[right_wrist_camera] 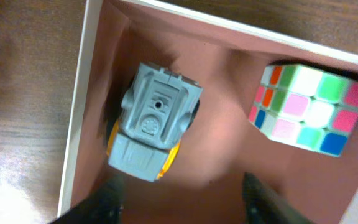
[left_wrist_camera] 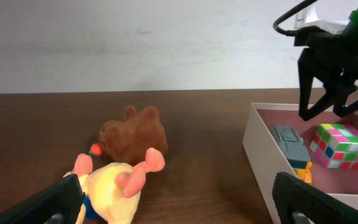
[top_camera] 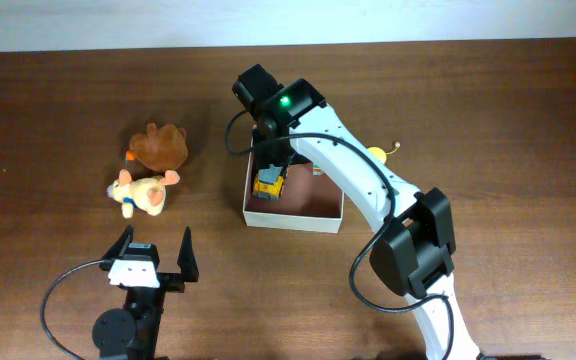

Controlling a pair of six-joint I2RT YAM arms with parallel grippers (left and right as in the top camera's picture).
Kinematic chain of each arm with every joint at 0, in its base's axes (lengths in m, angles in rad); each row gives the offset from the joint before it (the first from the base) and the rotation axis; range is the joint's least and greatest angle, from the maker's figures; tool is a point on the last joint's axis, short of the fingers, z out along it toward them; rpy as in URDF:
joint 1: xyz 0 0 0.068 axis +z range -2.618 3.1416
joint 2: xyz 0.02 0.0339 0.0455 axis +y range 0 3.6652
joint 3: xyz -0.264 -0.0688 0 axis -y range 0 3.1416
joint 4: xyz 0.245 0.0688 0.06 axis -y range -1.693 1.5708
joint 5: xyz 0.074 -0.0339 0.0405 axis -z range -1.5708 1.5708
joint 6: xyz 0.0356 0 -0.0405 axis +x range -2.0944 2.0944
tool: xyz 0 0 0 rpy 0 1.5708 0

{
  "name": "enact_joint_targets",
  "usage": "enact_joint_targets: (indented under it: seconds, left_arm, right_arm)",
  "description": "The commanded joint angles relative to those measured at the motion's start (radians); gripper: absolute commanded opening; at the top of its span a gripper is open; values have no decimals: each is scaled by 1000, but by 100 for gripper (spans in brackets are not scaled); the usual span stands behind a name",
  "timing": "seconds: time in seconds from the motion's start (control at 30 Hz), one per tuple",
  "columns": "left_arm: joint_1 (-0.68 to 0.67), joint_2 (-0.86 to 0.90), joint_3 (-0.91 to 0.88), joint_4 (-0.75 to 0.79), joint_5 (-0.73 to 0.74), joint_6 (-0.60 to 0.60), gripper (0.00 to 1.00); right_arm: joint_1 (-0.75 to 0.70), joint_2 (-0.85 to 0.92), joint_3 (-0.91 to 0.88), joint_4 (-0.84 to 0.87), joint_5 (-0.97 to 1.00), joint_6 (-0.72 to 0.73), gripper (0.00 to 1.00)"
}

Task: Pack container
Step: 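Lower the truck into the box's left side and release it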

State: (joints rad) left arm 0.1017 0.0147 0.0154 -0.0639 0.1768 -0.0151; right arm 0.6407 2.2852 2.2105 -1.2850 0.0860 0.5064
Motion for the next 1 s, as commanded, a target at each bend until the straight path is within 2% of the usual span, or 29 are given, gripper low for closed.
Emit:
enact_joint_targets:
  seconds: [0.0, 0.37, 0.97]
  left_arm:
    - [6, -10, -6, 0, 11, 9, 99]
    - [6, -10, -6, 0, 11, 9, 99]
    - [6, -10, -6, 0, 11, 9, 99]
  right_arm:
    - [9, -16, -29, -14, 0, -4, 50]
    - [21, -16, -189, 29, -55, -1, 47]
    - [43, -4, -212, 130, -25, 5, 47]
